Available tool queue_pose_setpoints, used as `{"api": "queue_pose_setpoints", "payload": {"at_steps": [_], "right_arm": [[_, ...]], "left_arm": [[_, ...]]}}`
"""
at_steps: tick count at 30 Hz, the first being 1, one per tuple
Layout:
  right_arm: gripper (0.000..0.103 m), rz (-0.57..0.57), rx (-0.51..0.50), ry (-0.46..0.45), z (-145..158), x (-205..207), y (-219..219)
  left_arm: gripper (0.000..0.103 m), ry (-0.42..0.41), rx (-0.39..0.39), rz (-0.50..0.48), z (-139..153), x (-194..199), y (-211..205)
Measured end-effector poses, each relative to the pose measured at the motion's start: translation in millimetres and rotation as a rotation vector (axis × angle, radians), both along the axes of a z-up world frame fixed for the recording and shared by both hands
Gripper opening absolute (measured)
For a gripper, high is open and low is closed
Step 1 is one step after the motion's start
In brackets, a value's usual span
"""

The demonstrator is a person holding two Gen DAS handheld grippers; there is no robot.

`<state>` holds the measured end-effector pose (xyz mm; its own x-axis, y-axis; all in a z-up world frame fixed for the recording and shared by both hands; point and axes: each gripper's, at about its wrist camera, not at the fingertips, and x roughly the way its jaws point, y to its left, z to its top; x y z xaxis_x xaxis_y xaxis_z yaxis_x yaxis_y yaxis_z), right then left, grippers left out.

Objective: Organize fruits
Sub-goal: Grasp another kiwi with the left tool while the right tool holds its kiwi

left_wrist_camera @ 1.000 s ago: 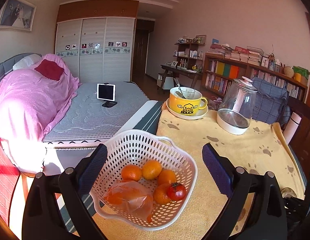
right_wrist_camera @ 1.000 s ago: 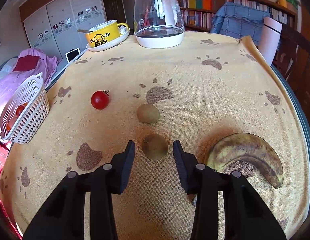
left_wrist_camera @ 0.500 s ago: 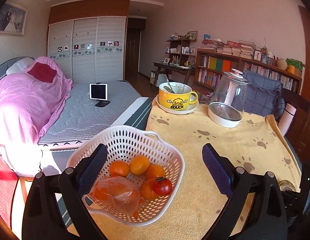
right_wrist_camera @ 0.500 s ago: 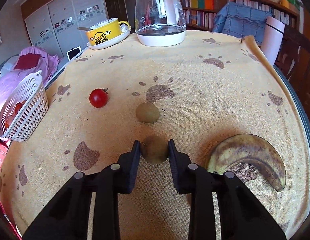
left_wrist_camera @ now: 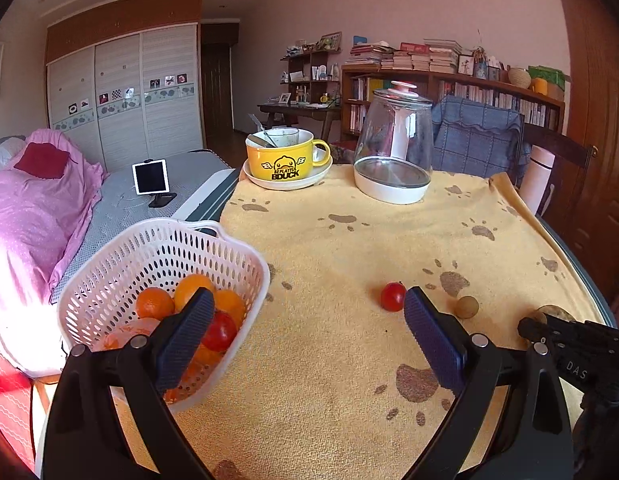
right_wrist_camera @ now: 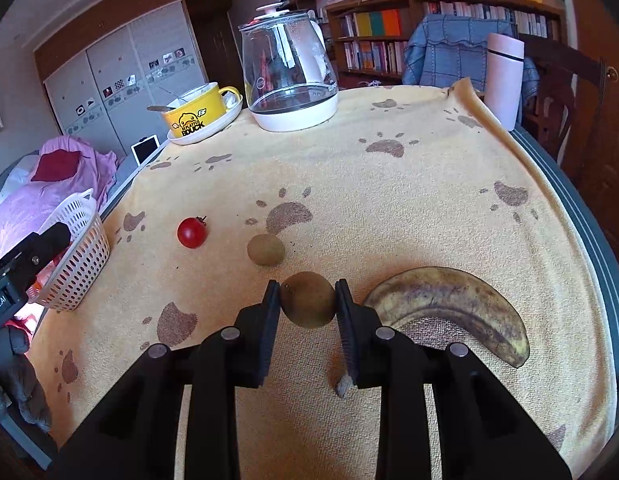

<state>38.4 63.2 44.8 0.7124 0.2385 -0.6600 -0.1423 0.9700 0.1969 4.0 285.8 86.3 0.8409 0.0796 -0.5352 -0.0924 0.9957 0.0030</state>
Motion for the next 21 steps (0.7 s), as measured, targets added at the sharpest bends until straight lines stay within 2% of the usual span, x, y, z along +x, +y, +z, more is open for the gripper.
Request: {"api": "queue_pose_setpoints", "payload": {"at_steps": [2, 6, 8, 10, 13, 16, 21], "right_arm": [[0.028, -0.006, 0.016, -0.005, 0, -1, -3], [0.028, -0.018, 0.061, -0.005, 0, -2, -14], [0.028, -0.039, 0.088, 0.000, -3, -3, -20], [0.028, -0.046, 0.102, 0.008, -6, -3, -23], [0.028, -0.077, 0.084, 0.000, -8, -4, -25], [0.028, -0.090, 0.101, 0.001, -9, -4, -30], [0.028, -0.085, 0.113, 0.014, -12, -3, -30]], "left_arm": [[0.093, 0.033, 0.003, -0.039, -6, 7, -15], [0.090, 0.043, 0.018, -0.121, -7, 21, -45], [0.081, 0.070, -0.021, -0.190, -9, 33, -58], [0.066, 0.116, -0.081, -0.260, -14, 48, -68], [0.052, 0.174, -0.113, -0.302, -26, 69, -84], [0.039, 0.210, -0.105, -0.325, -36, 83, -101], [0.029, 0.242, -0.047, -0.359, -51, 94, -123]]}}
